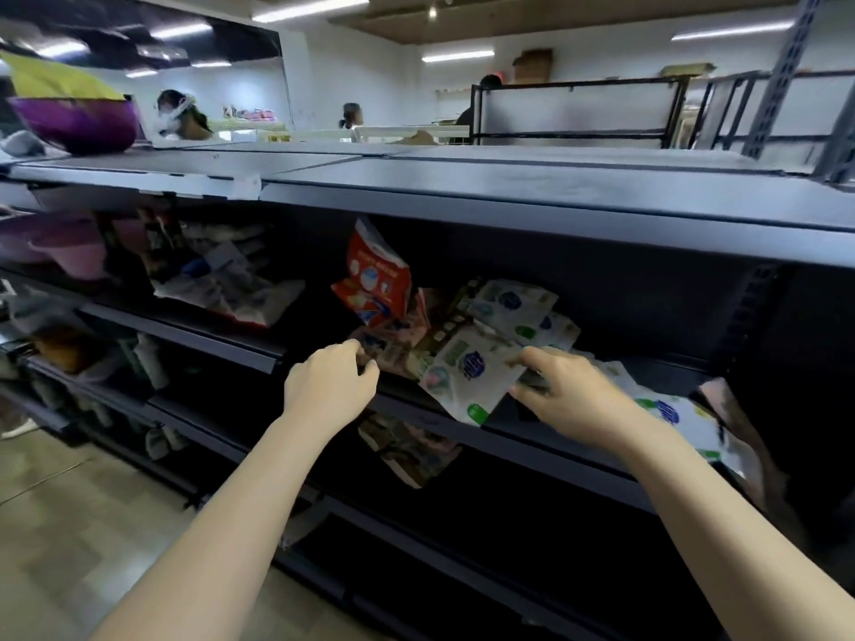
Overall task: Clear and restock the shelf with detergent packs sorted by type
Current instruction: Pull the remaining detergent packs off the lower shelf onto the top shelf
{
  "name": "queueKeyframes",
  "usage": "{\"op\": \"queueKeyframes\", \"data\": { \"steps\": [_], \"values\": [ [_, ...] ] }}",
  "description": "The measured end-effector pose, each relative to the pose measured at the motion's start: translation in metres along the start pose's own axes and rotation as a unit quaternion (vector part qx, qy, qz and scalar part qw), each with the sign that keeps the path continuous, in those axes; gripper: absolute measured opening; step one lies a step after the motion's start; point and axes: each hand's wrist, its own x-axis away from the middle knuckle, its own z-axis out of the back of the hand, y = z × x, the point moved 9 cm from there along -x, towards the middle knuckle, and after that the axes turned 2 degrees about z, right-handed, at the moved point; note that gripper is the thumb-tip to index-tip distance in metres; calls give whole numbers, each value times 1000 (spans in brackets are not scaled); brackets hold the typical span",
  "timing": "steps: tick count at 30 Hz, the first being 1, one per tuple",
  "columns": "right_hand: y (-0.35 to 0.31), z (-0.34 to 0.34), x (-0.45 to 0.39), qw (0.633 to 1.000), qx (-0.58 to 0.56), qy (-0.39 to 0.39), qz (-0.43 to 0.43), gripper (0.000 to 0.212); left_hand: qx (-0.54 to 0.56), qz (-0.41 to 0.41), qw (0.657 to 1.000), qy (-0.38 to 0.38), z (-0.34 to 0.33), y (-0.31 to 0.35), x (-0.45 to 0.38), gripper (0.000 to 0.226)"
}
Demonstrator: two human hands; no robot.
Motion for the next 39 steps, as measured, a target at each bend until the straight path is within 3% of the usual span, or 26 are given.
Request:
{"op": "queueKeyframes", "data": {
  "steps": [11,23,29,31,35,39],
  "values": [
    [-33,-29,-111,998,-58,25,-31,57,45,42,998,-14,-22,-76,-98,39],
    [-47,-62,-253,969,-178,112,-127,73,89,-26,994,-53,-63,-139,-213,20],
    [-33,-72,-334,931,-251,191,-183,89,98,-74,990,-75,-89,-180,-274,31],
    [-25,-82,-357,912,-292,193,-214,82,109,-99,986,-77,-97,-189,-290,29],
    [-16,-83,-372,900,-193,229,-318,39,108,-104,981,-126,-116,-201,-315,27],
    [-47,-61,-373,889,-209,313,-260,34,127,-103,980,-112,-116,-198,-333,31]
  ]
}}
